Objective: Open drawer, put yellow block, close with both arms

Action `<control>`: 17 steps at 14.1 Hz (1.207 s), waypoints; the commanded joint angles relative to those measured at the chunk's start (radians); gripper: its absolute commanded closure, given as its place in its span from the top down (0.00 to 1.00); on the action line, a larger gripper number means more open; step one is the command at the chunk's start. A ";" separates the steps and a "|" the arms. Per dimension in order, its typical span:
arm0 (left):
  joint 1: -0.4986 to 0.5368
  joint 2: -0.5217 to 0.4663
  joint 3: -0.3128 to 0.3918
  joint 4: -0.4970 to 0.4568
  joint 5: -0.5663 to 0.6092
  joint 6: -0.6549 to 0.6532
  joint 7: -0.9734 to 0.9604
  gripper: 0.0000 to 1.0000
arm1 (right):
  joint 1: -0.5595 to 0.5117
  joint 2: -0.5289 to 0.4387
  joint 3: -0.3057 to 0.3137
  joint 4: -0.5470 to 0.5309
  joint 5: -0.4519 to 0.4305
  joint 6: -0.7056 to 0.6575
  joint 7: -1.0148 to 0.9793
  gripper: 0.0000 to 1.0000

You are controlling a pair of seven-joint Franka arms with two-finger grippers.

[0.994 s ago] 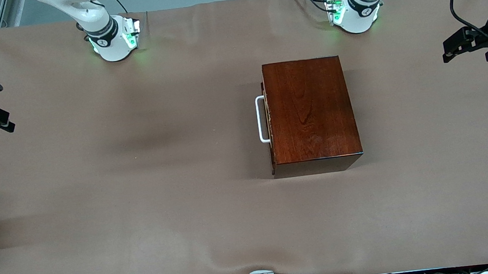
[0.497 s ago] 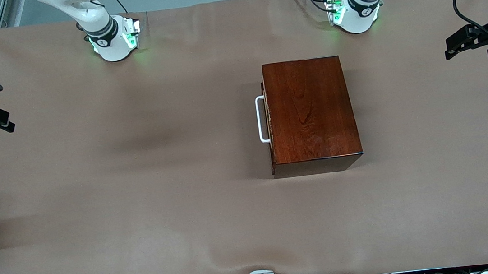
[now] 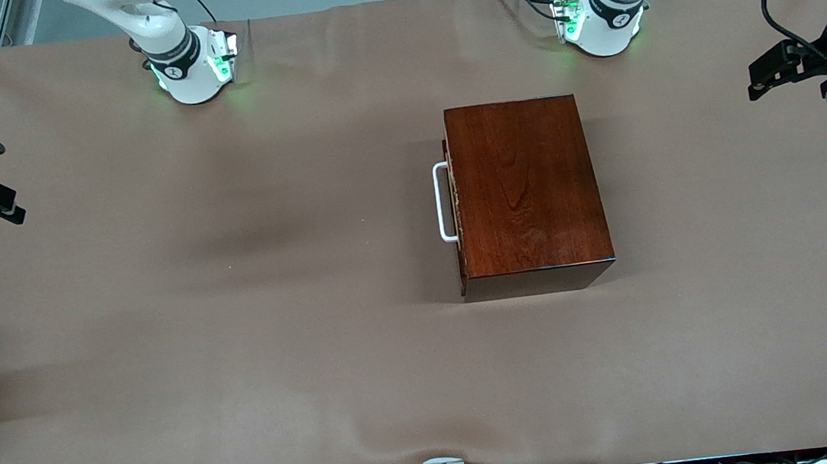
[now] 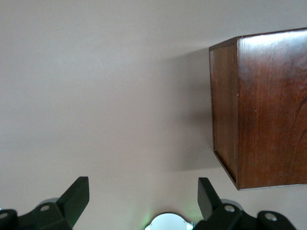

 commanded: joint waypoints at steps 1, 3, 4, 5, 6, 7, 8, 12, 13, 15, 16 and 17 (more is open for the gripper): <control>0.016 -0.005 -0.013 0.014 0.013 0.035 -0.008 1.00 | -0.010 -0.017 0.010 -0.005 0.000 0.000 0.000 1.00; 0.017 -0.002 -0.013 0.010 0.016 0.057 -0.006 1.00 | -0.010 -0.017 0.010 -0.005 0.000 0.000 0.000 1.00; 0.017 0.001 -0.013 0.008 0.016 0.057 -0.006 1.00 | -0.008 -0.017 0.010 -0.005 0.000 0.000 0.000 1.00; 0.017 0.001 -0.013 0.002 0.017 0.057 -0.006 1.00 | -0.010 -0.017 0.010 -0.005 0.000 0.000 0.000 1.00; 0.017 0.001 -0.013 0.001 0.017 0.057 -0.006 1.00 | -0.010 -0.017 0.010 -0.005 0.000 0.000 0.000 1.00; 0.016 0.001 -0.013 0.002 0.017 0.057 -0.006 1.00 | -0.010 -0.017 0.010 -0.005 0.000 0.000 0.000 1.00; 0.016 -0.001 -0.013 0.002 0.016 0.055 -0.006 1.00 | -0.010 -0.017 0.010 -0.005 0.000 0.000 0.000 1.00; 0.019 -0.001 -0.013 -0.001 0.016 0.055 -0.008 1.00 | -0.008 -0.017 0.011 -0.005 0.000 0.000 -0.012 1.00; 0.019 0.001 -0.013 -0.001 0.016 0.055 -0.008 1.00 | -0.008 -0.018 0.011 -0.005 0.000 0.000 -0.014 1.00; 0.019 0.007 -0.011 0.004 0.014 0.057 -0.006 1.00 | -0.008 -0.018 0.011 -0.005 0.000 0.002 -0.014 1.00; 0.019 0.005 -0.011 0.002 0.016 0.057 -0.008 1.00 | -0.008 -0.018 0.011 -0.007 0.000 0.002 -0.014 1.00; 0.017 0.007 -0.011 0.001 0.014 0.057 -0.008 1.00 | -0.005 -0.018 0.011 -0.007 0.000 0.002 -0.014 1.00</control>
